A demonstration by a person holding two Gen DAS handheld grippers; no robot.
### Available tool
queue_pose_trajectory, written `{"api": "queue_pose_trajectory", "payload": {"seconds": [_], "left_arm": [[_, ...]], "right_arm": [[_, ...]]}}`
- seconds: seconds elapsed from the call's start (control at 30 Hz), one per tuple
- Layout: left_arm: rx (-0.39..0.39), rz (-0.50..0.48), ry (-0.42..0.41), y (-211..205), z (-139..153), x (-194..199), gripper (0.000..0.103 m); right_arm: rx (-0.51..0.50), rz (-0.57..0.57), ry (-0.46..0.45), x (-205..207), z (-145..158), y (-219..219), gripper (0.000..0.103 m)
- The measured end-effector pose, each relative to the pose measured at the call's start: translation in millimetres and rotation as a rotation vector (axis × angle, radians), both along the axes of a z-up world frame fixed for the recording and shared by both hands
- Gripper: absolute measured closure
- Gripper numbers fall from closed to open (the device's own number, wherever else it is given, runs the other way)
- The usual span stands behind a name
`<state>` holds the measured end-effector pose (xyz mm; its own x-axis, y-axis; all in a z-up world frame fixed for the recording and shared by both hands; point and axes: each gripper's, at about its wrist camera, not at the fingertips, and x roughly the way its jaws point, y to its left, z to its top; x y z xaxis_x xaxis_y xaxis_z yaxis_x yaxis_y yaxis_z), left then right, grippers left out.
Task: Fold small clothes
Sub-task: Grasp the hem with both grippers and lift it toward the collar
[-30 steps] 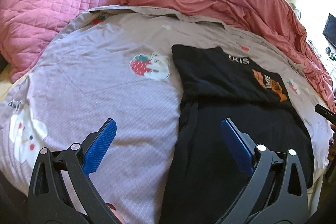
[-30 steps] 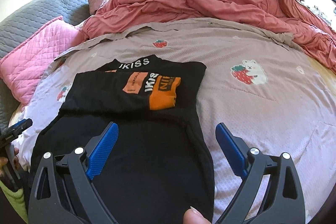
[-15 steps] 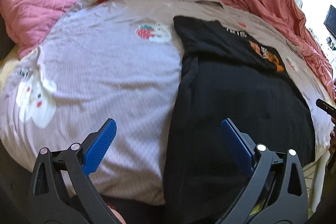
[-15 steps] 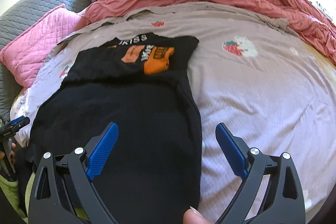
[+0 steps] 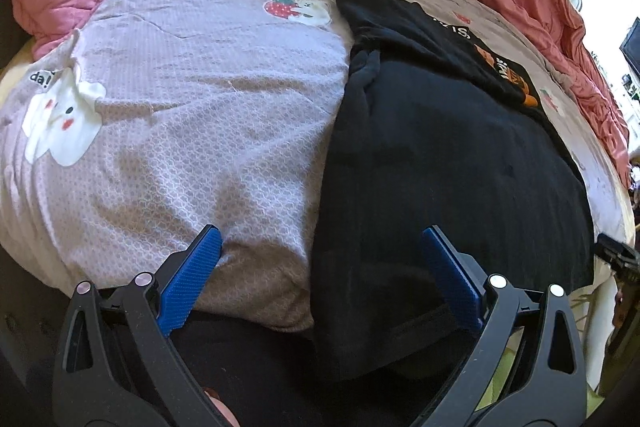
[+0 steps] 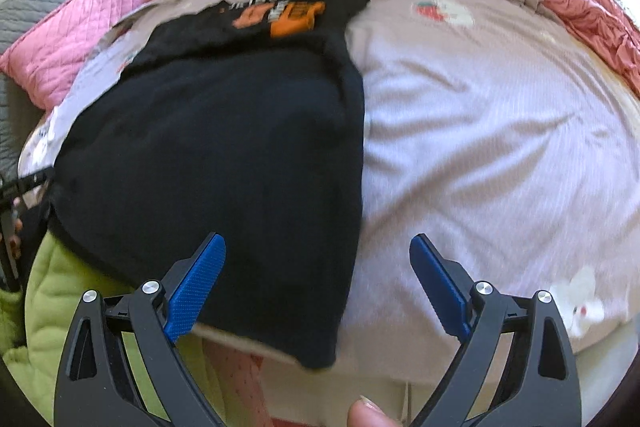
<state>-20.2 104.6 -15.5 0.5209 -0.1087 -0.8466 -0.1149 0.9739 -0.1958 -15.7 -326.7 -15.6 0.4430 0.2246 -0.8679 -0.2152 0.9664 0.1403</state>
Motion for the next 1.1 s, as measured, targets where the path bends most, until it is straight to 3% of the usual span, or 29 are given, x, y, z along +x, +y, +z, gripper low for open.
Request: {"api": "queue_pose_trajectory", "payload": {"seconds": [0.1, 0.2, 0.27, 0.33, 0.37, 0.5, 0.57, 0.8, 0.97, 1.1], "left_arm": [[0.005, 0.005, -0.002, -3, 0, -3, 0.015], [0.002, 0.014, -0.005, -2, 0, -4, 0.024], [-0.021, 0.015, -0.004, -1, 0, -5, 0.042], [-0.076, 0.004, 0.005, 0, -1, -5, 0.057], [-0.079, 0.002, 0.007, -1, -1, -5, 0.057], [-0.061, -0.006, 0.015, -6, -4, -7, 0.057], [-0.06, 0.006, 0.022, -5, -5, -7, 0.057], [-0.028, 0.002, 0.03, -12, -6, -4, 0.057], [0.015, -0.008, 0.018, -19, -1, -4, 0.085], [0.012, 0.013, 0.002, -15, 3, -8, 0.099]], "right_arm": [[0.014, -0.007, 0.027, -8, -3, -3, 0.024], [0.04, -0.007, 0.052, -14, -4, -7, 0.051], [0.056, 0.001, 0.062, -15, -6, -8, 0.078], [0.061, 0.003, 0.057, -16, -6, -6, 0.089], [0.063, 0.003, 0.052, -16, -5, -6, 0.093], [0.067, -0.006, 0.049, -14, -6, -7, 0.09], [0.092, -0.041, 0.063, -12, -10, -14, 0.074], [0.104, -0.031, 0.056, -13, -14, -13, 0.07], [0.11, 0.007, 0.026, -14, -11, -3, 0.087], [0.165, -0.004, 0.019, -12, -10, -10, 0.093]]}}
